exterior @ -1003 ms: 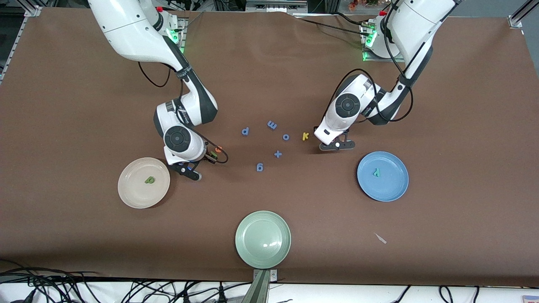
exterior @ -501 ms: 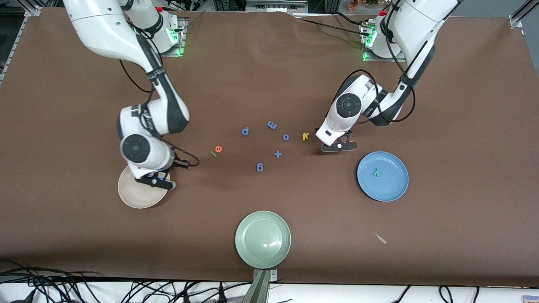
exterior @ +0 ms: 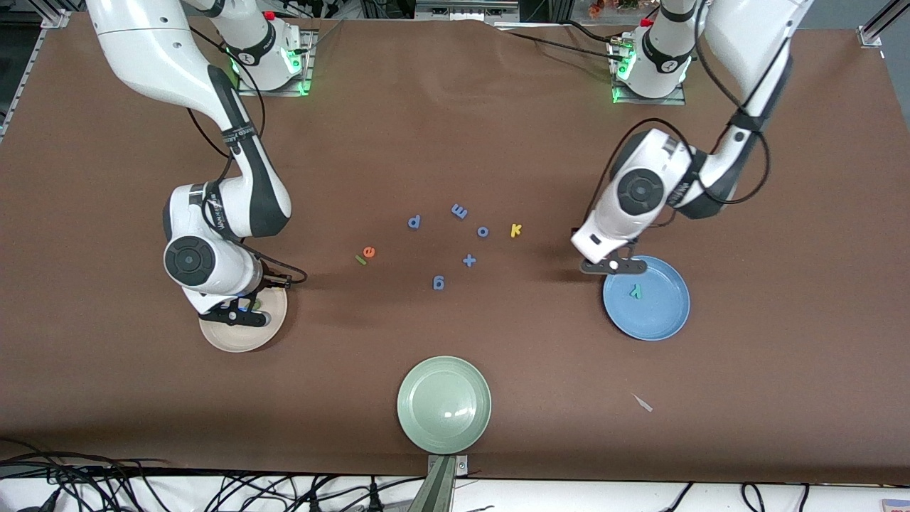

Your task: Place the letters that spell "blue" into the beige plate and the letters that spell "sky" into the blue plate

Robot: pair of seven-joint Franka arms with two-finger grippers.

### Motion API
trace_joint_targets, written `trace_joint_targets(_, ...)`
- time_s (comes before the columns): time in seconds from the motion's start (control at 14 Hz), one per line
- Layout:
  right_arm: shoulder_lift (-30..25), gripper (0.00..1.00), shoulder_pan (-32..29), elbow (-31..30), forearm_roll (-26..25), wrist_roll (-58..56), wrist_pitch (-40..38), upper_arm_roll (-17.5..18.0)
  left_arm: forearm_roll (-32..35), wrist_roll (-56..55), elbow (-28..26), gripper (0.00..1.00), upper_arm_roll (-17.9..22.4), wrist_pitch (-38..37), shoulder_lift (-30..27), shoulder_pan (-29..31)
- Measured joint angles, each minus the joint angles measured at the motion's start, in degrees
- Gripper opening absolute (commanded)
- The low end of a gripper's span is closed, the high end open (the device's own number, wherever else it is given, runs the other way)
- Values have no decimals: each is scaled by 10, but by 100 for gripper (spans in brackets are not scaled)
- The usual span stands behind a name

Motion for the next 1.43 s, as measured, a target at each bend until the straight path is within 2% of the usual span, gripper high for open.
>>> trace_joint_targets(0.21,0,41,0,0,0,-16,0,-6,7,104,9,18,4,-7,-1,47)
trace_joint_targets(0.29,0,41,0,0,0,-19,0,-9,26,122,10,21,4,-6,1,60)
trace_joint_targets(0.36,0,45,0,0,1,-19,0,-11,40,131,14,49,5,-6,5,72)
trace_joint_targets(0.43,0,46,0,0,2,-12,0,-11,45,138,19,86,5,-5,10,79)
trace_joint_targets(0.5,1,46,0,0,2,5,0,-9,45,143,25,100,5,-5,17,82)
trace_joint_targets(0.64,1,49,4,0,4,70,0,13,45,144,33,100,2,-5,25,82)
trace_joint_targets(0.79,4,49,12,0,4,158,3,50,43,137,36,100,-5,-6,28,77)
trace_joint_targets(1.07,16,53,43,0,4,300,38,96,14,26,38,100,-65,-27,29,54)
trace_joint_targets(1.22,22,56,48,-1,4,328,53,109,10,-47,37,100,-85,-28,34,20)
trace_joint_targets(1.43,31,56,49,-13,4,332,75,115,10,-97,37,100,-87,-3,54,-47)
